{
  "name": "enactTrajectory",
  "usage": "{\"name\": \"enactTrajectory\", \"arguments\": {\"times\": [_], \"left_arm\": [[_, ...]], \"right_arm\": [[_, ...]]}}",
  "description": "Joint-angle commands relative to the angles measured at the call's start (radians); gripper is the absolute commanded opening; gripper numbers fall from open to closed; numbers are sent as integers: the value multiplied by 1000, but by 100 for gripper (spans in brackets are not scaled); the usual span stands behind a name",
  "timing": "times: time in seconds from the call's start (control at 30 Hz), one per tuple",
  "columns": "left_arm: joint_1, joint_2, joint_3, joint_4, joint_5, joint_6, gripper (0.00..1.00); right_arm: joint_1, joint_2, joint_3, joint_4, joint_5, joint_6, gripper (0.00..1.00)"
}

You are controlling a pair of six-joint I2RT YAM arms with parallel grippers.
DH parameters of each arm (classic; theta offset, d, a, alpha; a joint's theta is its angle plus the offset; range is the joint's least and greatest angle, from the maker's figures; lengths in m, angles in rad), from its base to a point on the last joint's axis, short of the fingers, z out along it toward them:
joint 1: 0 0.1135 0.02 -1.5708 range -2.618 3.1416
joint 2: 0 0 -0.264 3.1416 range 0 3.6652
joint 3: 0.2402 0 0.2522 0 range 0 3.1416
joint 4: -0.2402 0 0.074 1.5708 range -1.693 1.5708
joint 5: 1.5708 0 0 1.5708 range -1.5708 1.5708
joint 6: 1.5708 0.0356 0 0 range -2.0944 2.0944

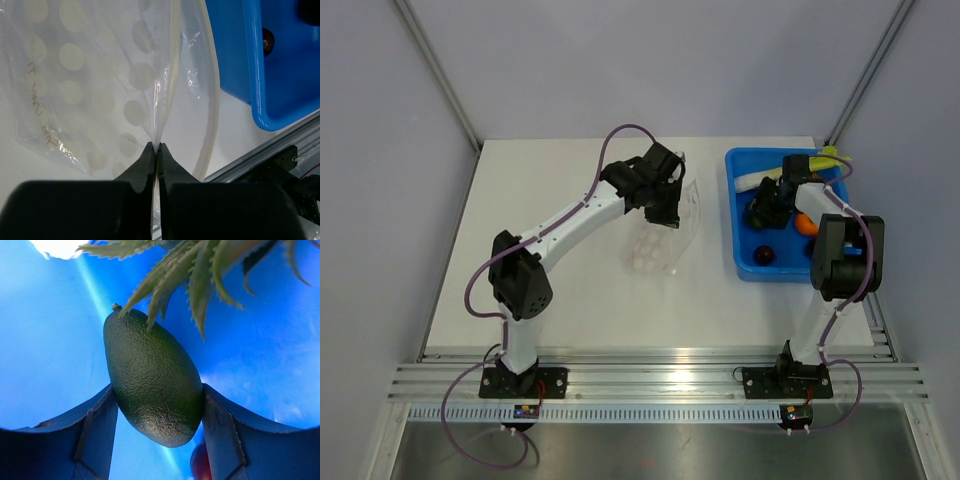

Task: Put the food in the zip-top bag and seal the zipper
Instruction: Pick up the fake fruit from the bin.

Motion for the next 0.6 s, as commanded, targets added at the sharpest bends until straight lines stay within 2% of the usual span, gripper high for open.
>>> {"name": "enactTrajectory", "arguments": {"times": [0.0, 0.3, 0.5, 0.57], "left_arm": [[-20, 15, 67, 21, 31, -4, 0], [-33, 81, 166, 12, 49, -4, 0], [-35, 147, 242, 4, 85, -13, 0], [-35, 153, 251, 4, 83, -15, 0]], "right_arm": [[-4, -113, -6, -8, 42, 18, 46], [-6, -407, -80, -63, 101, 41, 46], [4, -589, -103, -98, -5, 79, 46], [40, -619, -108, -103, -22, 92, 46]]}}
